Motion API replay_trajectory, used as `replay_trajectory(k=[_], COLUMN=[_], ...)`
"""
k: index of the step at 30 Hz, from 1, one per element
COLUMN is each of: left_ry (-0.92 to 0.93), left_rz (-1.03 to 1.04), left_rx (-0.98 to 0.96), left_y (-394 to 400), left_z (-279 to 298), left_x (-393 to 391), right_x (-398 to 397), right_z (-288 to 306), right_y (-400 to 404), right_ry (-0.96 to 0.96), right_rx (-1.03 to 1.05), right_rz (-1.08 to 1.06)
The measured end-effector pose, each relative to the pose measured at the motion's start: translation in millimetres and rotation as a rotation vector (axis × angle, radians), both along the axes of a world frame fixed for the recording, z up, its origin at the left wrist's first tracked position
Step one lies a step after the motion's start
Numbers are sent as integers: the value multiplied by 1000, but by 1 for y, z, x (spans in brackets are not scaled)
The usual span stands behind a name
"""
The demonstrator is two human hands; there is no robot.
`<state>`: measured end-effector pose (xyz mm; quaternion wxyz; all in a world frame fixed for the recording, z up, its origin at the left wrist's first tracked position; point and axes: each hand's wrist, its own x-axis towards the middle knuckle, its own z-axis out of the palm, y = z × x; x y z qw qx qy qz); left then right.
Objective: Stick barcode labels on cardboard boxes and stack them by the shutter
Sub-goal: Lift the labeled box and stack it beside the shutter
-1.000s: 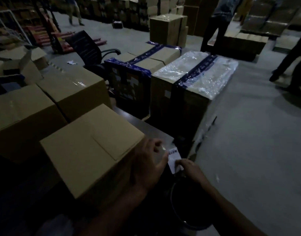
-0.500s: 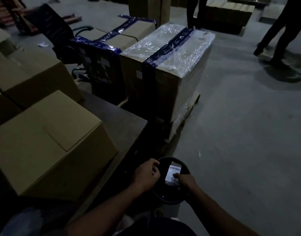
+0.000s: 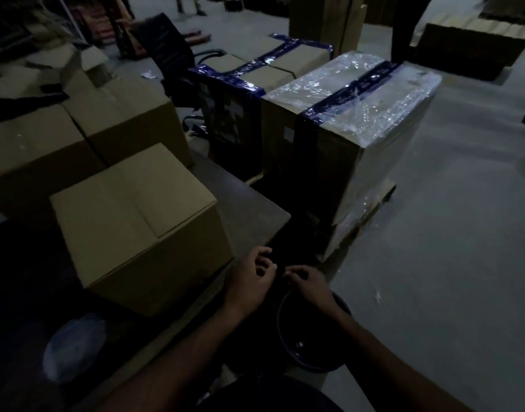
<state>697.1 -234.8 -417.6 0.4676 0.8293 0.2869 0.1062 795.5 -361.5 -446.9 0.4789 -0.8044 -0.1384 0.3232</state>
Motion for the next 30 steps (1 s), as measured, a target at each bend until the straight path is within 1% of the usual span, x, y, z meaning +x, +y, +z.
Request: replay_trajectory(k=[2,4,7,9,11,14,15,17,19,20,22,23,25,26,28,30], left_ry=[-104,-224,-347,-422,-466,-463,-429,-289,-95,-3,122,139,66,23,-1,-37], left_rz=[58,127,219,304,431,630,672,723,765,782,807,799,763,758,779,808], left_rx=[-2,43,154,271,400,541,565,569,530,479,292,150,-144,-218,-240,-203], left_y=[10,19,31,40,53,84,96,114,128,135,145,152,161,164,165,160], left_z=[18,38,76,100,115,120,118,111,106,104,100,96,90,86,80,84], left_x=[-6,-15,-29,-42,-54,-80,-90,-109,-127,-135,-150,-159,-174,-181,-194,-205], right_x=[4,2,-2,-5,-7,-4,-4,-5,-11,-14,-20,-23,-32,-37,-50,-64], right_z=[27,52,82,93,102,108,111,109,104,100,94,92,91,92,96,101], right_y=[26,48,81,102,122,150,158,172,182,185,189,191,192,192,194,196], right_ry=[-93,-157,-217,-245,-310,-415,-425,-423,-473,-481,-428,-393,-327,-315,-306,-312], right_rx=[102,205,322,354,349,245,218,215,215,207,233,255,273,273,298,337], right_rz=[47,91,139,167,172,169,174,212,269,277,283,286,295,303,301,295])
